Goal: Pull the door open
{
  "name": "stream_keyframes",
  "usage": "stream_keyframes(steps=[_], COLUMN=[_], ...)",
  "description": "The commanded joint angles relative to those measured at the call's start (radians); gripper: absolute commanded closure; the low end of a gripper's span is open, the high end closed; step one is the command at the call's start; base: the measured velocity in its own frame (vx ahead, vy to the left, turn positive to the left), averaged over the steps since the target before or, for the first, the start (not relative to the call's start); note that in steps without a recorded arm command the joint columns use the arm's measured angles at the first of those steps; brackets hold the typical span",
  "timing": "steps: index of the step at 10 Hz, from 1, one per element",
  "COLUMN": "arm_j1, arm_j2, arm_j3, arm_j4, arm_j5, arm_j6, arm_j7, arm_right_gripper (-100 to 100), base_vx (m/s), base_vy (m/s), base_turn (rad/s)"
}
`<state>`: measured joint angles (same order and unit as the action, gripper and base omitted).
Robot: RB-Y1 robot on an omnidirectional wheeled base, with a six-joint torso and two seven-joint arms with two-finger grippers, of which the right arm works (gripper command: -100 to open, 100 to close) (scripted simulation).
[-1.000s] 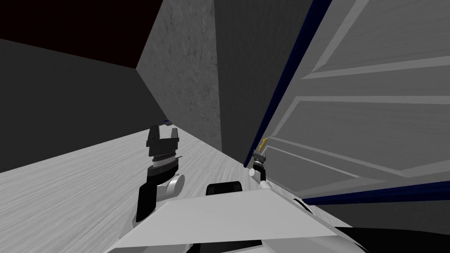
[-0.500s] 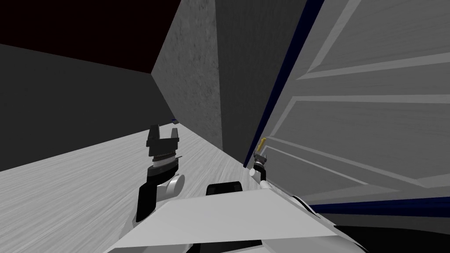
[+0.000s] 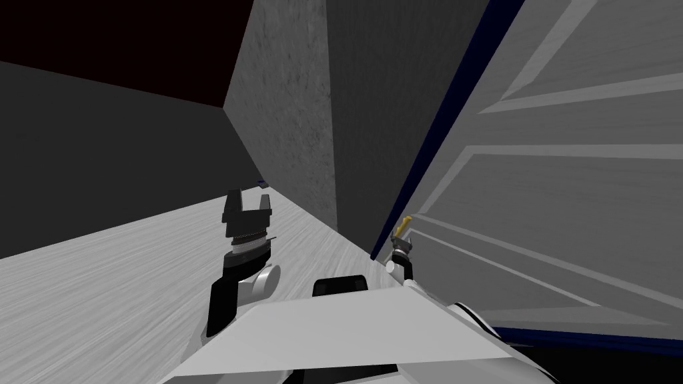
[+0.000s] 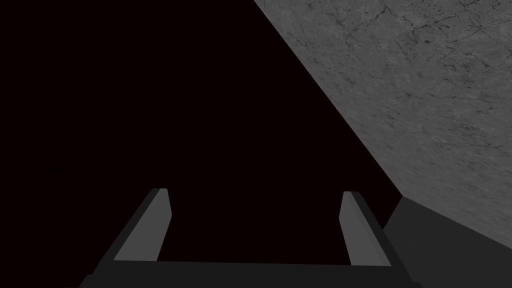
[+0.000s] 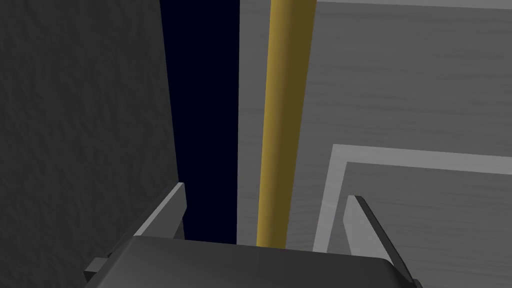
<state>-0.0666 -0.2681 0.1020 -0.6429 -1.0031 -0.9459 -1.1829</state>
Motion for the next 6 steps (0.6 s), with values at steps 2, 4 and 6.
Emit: stream_keyframes(steps=[2, 4, 6], arm_j1=[0.032, 0.048, 0.068], arm_j2=[-0.040, -0.063, -0.094], arm_j3=[0.012, 0.019, 0.028], arm_j4=[-0.003, 0.001, 0.006], arm_j5=[0.002, 0.003, 0.006], arm_j6=[0.000, -0.001, -0.001], arm_j7=[-0.057, -0.090, -0.134], arm_right_gripper=[-100, -100, -100], base_vx=[0.133, 0.107, 0.119], base_vy=[-0.008, -0.015, -0.013], base_turn=[-0.008, -0.002, -0.005])
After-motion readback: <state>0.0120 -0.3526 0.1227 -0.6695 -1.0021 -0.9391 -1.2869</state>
